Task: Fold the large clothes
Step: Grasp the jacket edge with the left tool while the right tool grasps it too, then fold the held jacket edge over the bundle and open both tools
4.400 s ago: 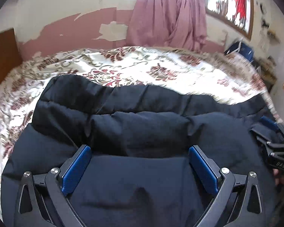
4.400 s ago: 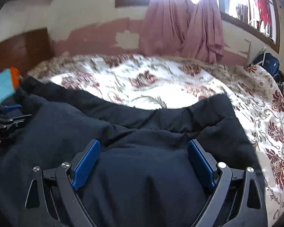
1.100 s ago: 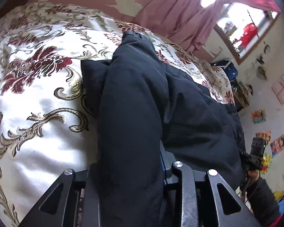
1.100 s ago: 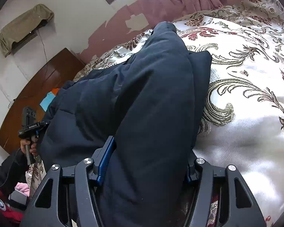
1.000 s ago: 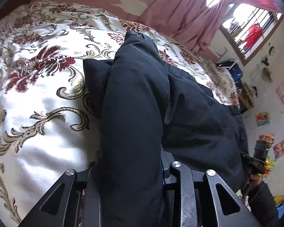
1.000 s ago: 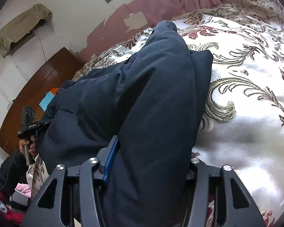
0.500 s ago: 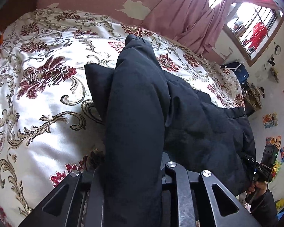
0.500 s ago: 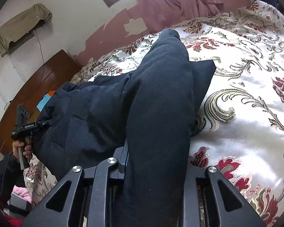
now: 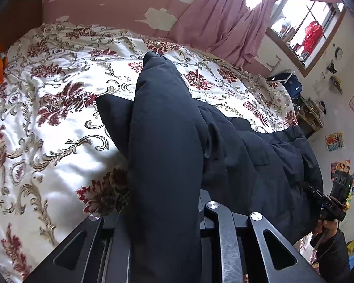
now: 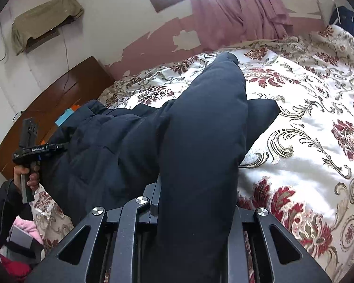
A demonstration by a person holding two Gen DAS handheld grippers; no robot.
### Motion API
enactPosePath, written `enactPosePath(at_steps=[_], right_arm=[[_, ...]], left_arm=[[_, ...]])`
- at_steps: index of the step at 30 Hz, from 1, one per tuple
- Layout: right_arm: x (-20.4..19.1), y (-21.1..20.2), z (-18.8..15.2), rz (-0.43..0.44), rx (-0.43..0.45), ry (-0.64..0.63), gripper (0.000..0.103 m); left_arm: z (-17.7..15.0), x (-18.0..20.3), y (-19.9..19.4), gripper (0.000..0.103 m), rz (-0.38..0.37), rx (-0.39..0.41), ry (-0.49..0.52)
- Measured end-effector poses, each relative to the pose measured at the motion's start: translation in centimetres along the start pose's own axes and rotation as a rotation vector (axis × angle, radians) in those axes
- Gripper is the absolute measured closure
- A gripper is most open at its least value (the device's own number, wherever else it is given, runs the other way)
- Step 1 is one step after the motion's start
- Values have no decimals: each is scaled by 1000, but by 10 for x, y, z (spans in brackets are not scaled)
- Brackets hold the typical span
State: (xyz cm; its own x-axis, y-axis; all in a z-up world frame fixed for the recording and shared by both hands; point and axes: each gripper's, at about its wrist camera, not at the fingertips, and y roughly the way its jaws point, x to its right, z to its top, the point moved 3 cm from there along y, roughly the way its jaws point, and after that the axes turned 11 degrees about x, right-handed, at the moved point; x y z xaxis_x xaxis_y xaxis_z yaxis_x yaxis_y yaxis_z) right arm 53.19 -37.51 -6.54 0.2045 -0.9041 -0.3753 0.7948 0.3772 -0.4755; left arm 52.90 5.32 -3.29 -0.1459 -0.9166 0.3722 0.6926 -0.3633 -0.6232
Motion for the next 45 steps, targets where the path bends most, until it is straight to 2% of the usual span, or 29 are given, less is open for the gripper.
enactPosePath(at_steps=[11,16,24,29,33,38,42,44,45], right_arm=[[-22,-49,-4,11,30,-28,84],[-29,-62,-12,5,29,-30,84],[-28,-62,-33,-7,3,-43,84],[-16,-45,-56,-40,-37,-30,84],[-3,-39,-67,-67,-38,-20,81],[0,-36,-72,-103,-50,-17,73],[2,-32,-74,-118,-66,4,66],[5,-30,-75,-128,-75,18,61],[7,-29,-76,-135,-79,27,56]], left_arm=[[-15,9,-57,85,-22,33,7],[-30,8,-69,86,-33,39,-7],[-57,-5,-67,86,-41,23,-21],[-80,-18,-53,85,-21,11,-29],[-91,-35,-48,84,-27,18,-72],[-99,-45,-40,76,-6,10,-83],[-103,-48,-38,63,35,3,-64],[-104,-49,-38,49,68,-3,-57],[-104,-50,-37,35,86,-11,-52]])
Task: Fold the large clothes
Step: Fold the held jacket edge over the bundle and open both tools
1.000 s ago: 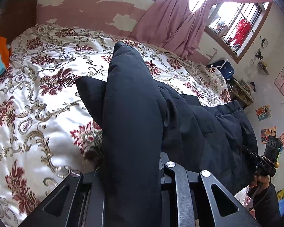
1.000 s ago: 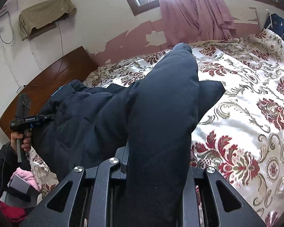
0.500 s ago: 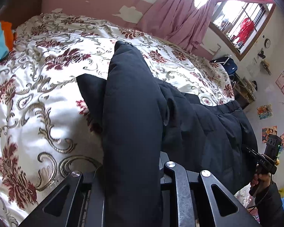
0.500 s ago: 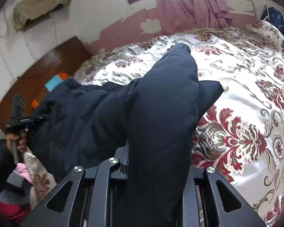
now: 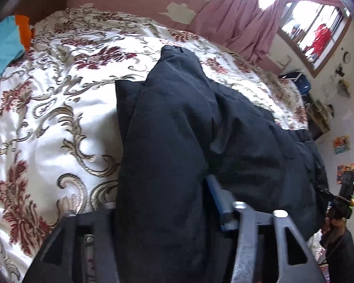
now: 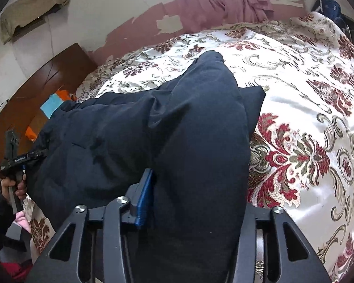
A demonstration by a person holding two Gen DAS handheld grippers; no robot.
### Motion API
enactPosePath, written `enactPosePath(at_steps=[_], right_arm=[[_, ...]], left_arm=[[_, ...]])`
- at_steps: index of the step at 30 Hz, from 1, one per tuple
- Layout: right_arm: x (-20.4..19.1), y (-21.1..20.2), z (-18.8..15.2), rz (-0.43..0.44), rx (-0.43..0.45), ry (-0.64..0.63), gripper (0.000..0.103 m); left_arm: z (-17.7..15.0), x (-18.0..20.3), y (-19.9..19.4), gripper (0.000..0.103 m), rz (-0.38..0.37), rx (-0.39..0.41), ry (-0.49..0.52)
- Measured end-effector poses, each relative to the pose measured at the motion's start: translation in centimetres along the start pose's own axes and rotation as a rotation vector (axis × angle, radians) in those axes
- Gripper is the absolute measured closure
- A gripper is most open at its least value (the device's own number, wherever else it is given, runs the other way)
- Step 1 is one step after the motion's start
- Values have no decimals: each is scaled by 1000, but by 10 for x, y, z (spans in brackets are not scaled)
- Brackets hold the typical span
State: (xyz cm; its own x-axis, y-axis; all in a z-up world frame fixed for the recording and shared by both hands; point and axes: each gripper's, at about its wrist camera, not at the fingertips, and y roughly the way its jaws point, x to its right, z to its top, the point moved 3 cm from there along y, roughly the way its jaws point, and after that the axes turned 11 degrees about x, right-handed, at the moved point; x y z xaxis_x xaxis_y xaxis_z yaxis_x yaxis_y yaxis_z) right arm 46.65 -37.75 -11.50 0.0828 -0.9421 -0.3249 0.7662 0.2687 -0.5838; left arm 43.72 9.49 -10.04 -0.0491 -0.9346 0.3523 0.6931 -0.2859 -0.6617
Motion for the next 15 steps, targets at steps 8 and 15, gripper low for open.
enactPosePath(at_steps=[8,15], right_arm=[[10,4,-10,-100,20,96,10],[8,-5,-7,-164,69,77,9]], left_arm=[[-5,-2,-5,18,91,-5,22],[-2,9,-27,13,223,92,114]])
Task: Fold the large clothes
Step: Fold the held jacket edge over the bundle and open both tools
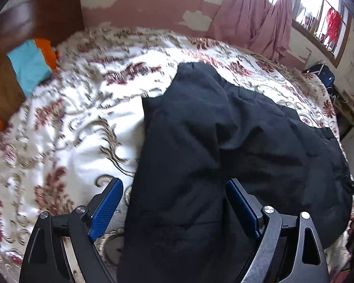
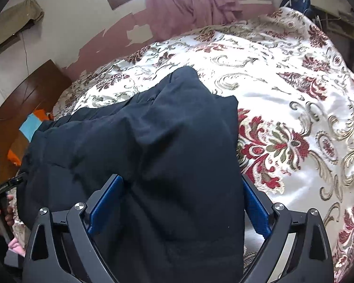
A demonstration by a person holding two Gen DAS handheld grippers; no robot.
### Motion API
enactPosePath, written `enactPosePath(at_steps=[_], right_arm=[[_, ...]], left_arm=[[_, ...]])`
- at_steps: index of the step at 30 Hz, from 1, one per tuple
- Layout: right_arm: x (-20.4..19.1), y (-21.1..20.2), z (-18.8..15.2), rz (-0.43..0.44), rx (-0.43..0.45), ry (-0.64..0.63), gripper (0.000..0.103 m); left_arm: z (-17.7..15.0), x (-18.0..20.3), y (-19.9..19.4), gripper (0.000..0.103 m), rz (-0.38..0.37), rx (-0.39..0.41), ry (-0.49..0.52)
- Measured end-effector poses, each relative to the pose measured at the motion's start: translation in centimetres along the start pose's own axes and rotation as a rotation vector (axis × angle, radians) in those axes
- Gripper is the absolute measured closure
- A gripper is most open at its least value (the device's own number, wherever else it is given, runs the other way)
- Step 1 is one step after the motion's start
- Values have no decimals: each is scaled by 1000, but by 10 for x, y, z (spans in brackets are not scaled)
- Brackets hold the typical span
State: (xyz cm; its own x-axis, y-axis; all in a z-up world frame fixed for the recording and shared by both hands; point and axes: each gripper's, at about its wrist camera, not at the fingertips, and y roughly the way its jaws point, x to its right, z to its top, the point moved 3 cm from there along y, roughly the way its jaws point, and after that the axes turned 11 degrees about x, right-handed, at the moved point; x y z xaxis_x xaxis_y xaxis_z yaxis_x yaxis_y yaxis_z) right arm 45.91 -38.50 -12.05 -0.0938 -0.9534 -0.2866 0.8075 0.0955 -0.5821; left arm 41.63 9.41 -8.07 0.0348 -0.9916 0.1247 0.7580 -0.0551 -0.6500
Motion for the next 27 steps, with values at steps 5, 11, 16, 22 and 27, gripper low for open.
enactPosePath(at_steps=[5,11,16,22,27], right_arm=[[-5,-15,6,-37,49,-24,8],[-11,-37,10,-72,117,-47,8],[-18,-57,12,-70,169,-56,8],[-36,-82,13,-62,221,-111,8],[-57,-108,11,-45,272,-159,8]], left_arm=[[3,6,-17,12,59,55,46],[6,26,-45,12,76,159,102],[6,45,-68,12,58,216,139],[4,60,-92,12,41,263,144],[2,70,-112,12,29,308,153]])
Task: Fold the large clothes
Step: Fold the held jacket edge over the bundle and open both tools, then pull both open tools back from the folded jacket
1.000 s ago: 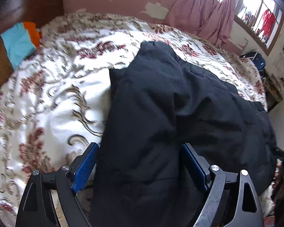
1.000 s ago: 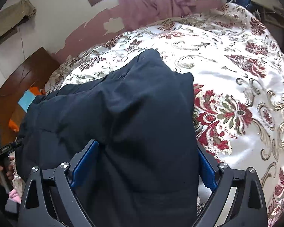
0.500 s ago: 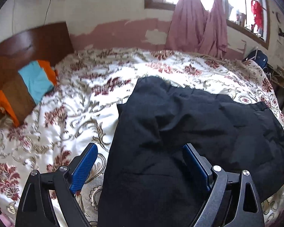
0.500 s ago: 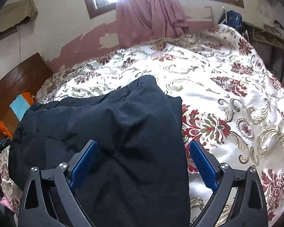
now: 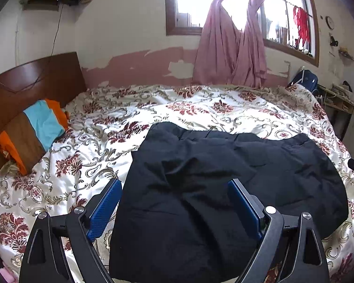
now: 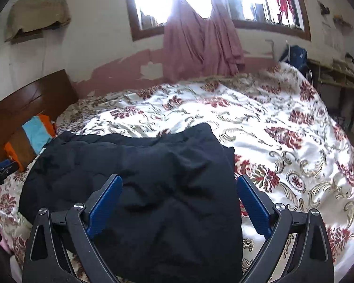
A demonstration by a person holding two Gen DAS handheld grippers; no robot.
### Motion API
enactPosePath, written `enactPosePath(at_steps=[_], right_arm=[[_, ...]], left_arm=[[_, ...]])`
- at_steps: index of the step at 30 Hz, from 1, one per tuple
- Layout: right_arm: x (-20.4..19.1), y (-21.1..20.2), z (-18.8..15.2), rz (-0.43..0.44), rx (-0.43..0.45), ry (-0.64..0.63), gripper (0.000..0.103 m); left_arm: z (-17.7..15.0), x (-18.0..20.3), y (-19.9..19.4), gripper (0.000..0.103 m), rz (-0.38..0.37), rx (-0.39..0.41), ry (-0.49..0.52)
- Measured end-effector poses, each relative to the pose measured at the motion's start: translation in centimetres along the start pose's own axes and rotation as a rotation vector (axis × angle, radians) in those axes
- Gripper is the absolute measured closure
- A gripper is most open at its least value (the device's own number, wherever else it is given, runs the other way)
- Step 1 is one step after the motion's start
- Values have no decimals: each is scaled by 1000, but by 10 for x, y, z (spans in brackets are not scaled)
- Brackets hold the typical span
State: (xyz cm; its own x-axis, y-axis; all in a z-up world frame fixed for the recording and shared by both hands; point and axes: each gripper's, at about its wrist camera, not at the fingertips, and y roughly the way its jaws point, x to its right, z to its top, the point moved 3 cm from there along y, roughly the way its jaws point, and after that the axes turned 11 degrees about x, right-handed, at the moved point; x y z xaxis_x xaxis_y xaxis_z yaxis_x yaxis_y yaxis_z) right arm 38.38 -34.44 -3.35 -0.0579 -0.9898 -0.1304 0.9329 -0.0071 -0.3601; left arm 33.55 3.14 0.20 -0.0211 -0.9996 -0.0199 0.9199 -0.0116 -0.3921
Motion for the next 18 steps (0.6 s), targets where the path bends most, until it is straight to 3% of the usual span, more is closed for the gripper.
enactPosePath(at_steps=[18], right_arm=[[-36,-78,-2,32,154,-66,2]], left_arm=[[-6,32,-67,5,-48,119,14]])
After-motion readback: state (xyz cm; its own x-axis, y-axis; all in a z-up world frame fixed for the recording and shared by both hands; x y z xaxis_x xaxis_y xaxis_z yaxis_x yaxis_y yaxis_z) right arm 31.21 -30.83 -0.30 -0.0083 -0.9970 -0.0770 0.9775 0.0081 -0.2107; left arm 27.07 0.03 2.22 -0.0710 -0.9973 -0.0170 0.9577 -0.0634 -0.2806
